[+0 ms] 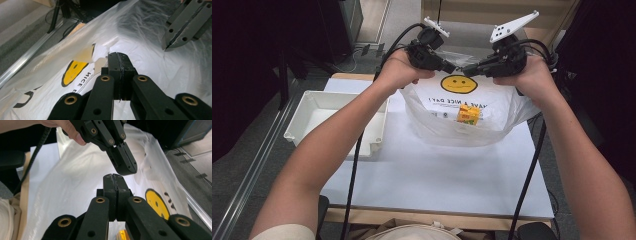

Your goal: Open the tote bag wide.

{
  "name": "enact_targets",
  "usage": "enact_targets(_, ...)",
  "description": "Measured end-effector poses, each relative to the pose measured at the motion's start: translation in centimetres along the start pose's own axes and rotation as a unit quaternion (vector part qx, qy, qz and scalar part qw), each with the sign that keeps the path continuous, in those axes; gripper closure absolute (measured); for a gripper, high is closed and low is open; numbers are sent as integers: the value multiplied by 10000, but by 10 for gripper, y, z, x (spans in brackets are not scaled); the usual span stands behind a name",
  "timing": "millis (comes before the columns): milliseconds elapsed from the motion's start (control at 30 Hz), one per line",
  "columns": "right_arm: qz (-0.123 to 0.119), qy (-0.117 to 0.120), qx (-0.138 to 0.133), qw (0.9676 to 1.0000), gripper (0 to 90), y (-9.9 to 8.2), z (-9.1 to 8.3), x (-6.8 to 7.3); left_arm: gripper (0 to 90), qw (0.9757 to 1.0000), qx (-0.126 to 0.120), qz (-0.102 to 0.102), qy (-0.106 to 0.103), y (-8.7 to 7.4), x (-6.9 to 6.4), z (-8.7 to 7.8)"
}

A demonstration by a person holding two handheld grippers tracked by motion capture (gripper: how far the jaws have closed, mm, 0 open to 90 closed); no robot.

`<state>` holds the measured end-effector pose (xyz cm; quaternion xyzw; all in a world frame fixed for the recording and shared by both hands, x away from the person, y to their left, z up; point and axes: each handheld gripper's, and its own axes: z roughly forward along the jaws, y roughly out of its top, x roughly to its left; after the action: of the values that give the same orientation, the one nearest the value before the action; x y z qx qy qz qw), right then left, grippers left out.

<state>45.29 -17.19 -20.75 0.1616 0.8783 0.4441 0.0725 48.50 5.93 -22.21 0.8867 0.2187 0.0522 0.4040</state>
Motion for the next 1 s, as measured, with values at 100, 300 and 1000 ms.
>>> enact_targets(100,126,-123,69,9998,900,-9,1,-4,900,10000,12,-74,51,-5,3,7)
enact_targets(300,212,-356,121,9991,900,-24,0,-12,900,9997,106,-116,161,-12,7,16)
enact_targets(1000,878,-1161,194,9892,900,-68,0,-35,900,9993,4,-228,306,-24,13,33)
